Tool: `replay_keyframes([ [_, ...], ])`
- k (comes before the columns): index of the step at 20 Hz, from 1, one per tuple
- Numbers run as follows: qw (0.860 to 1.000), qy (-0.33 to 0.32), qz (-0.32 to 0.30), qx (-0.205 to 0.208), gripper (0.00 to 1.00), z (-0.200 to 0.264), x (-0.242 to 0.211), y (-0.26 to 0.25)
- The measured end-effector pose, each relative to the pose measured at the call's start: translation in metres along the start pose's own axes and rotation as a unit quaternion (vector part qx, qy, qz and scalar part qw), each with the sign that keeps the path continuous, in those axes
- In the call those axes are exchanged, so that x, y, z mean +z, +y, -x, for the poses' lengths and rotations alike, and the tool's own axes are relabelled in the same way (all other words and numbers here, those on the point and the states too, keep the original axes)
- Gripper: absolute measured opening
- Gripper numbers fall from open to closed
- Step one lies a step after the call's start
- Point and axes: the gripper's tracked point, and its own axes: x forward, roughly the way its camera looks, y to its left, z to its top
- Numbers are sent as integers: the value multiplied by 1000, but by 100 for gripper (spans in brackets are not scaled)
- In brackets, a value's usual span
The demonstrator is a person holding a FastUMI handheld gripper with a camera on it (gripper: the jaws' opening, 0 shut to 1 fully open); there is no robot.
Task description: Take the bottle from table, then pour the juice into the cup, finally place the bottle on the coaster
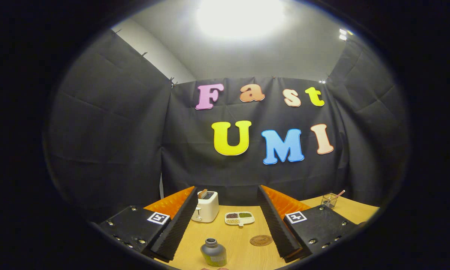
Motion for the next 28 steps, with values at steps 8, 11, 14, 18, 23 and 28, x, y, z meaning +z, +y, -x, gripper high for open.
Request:
replay_keyframes([
  [8, 1000, 1, -6, -8, 96, 3, -8, -2],
  [11, 1000, 6, -8, -11, 97, 4, -15, -1],
  [14, 1000, 9, -8, -14, 97, 5, -24, 2],
  [18, 999, 20, -17, -19, 97, 4, -44, 8],
  [23, 999, 42, -7, -21, 97, 1, -74, 18],
  [28, 997, 72, 8, -22, 97, -7, -112, 28],
])
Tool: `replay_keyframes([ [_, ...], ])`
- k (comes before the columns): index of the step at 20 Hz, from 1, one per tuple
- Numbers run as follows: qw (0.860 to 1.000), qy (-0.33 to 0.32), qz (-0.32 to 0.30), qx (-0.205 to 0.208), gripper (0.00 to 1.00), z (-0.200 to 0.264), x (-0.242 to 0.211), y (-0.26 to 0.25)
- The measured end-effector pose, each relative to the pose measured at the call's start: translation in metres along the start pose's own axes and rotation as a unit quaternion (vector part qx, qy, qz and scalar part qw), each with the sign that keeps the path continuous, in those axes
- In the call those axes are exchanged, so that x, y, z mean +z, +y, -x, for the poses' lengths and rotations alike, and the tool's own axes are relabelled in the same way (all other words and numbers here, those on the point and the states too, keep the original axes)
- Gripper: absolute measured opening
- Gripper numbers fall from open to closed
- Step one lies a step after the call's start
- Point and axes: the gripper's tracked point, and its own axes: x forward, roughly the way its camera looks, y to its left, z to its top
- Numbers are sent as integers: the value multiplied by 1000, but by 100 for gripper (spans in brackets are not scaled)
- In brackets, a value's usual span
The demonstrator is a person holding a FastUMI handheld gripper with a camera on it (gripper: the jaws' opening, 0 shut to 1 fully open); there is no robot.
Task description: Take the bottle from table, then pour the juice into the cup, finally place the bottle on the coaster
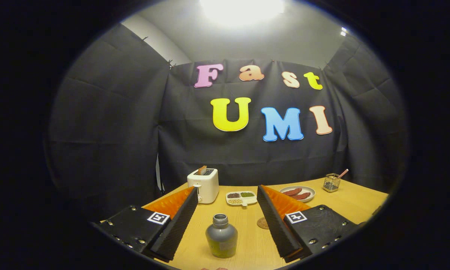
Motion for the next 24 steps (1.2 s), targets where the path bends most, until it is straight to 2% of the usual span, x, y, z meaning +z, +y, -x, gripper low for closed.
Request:
replay_keyframes([
  [11, 995, 98, -11, -13, 97, -22, -103, 10],
  [24, 982, 186, 12, -8, 97, -17, -175, 18],
])
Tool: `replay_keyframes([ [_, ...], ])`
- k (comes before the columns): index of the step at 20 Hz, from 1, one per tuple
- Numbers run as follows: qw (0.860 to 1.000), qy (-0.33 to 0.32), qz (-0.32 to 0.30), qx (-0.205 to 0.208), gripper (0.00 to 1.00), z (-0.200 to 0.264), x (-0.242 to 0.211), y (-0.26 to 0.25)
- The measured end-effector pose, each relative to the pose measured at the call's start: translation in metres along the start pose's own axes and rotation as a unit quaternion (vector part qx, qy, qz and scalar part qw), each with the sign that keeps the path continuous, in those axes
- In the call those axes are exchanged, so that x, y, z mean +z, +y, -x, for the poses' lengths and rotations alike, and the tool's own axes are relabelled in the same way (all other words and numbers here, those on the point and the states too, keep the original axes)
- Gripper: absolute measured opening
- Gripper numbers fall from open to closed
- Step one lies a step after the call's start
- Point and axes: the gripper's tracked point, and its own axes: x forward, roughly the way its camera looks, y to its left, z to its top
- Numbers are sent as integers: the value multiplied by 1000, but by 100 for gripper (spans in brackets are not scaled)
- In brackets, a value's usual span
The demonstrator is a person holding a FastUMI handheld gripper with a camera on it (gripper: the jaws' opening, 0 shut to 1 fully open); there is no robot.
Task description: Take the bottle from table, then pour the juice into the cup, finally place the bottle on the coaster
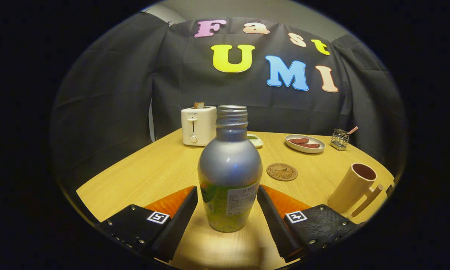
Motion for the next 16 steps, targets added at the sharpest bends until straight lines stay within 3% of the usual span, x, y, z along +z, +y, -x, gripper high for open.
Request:
replay_keyframes([
  [6, 1000, 8, -24, 1, 80, -2, -3, -2],
  [16, 991, 19, -127, 29, 77, 3, 28, -7],
])
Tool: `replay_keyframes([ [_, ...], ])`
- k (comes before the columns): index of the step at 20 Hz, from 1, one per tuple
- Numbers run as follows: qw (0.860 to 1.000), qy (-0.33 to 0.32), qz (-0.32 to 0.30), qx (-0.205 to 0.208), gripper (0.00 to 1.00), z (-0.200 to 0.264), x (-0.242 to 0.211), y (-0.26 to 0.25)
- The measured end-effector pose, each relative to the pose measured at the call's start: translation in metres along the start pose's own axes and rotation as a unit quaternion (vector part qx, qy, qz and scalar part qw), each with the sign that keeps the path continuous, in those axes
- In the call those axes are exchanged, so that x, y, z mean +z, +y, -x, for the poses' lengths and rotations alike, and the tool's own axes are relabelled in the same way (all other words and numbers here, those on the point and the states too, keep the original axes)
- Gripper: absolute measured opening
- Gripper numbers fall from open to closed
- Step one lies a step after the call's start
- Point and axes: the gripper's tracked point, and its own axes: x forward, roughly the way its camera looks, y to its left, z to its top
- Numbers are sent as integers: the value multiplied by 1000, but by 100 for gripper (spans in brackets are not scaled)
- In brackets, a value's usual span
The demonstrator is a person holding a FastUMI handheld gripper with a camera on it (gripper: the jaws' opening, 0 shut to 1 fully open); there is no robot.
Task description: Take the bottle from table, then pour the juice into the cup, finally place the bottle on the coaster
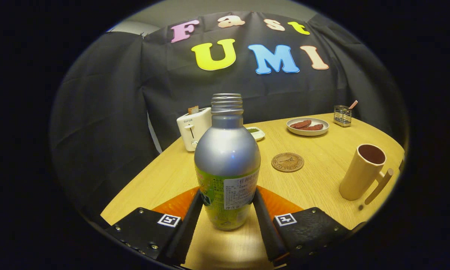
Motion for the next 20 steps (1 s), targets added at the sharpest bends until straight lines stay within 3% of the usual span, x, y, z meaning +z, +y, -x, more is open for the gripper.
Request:
replay_keyframes([
  [8, 995, -18, -81, -55, 77, 14, 28, -49],
  [13, 982, -34, -182, -35, 77, 23, 40, -71],
  [20, 947, -45, -317, 7, 77, 28, 48, -80],
])
